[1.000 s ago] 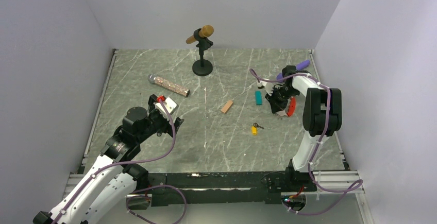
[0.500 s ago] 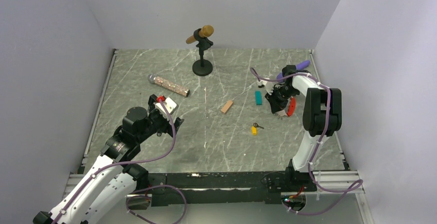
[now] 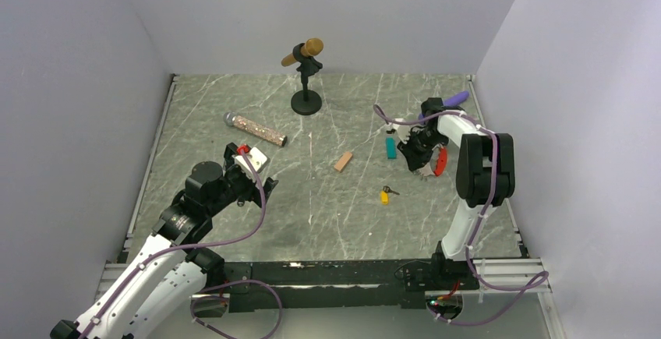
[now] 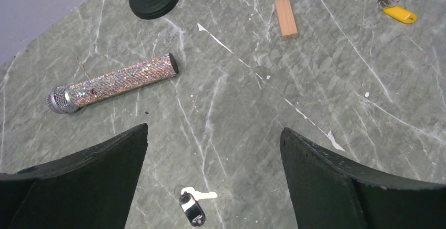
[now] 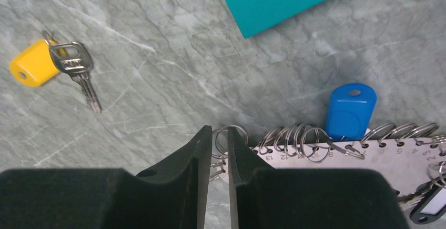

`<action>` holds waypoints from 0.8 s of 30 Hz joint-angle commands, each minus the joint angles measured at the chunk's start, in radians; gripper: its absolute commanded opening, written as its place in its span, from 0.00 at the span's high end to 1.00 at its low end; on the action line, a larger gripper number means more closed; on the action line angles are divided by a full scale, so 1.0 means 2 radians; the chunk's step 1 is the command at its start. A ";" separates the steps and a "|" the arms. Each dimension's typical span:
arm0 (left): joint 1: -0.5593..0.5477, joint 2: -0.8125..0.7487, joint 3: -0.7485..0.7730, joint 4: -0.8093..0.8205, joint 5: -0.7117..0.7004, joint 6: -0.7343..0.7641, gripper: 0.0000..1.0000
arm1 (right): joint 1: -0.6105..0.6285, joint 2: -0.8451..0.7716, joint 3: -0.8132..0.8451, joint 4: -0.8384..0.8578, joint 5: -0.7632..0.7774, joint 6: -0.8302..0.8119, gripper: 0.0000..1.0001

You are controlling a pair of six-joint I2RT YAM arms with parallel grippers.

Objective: Put the keys on the keyring

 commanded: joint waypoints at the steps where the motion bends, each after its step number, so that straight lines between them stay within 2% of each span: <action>1: 0.004 0.002 0.018 0.012 0.009 -0.004 0.00 | 0.009 -0.050 0.009 0.015 -0.009 0.023 0.79; 6: 0.005 0.005 0.019 0.012 0.013 -0.005 0.01 | 0.009 -0.070 0.015 0.028 0.001 0.049 0.79; 11: 0.005 0.005 0.018 0.012 0.011 -0.004 0.01 | 0.009 -0.054 0.015 0.030 0.045 0.065 0.79; 24: 0.006 0.004 0.019 0.011 0.011 -0.004 0.01 | 0.009 -0.019 0.025 0.001 0.079 0.068 0.80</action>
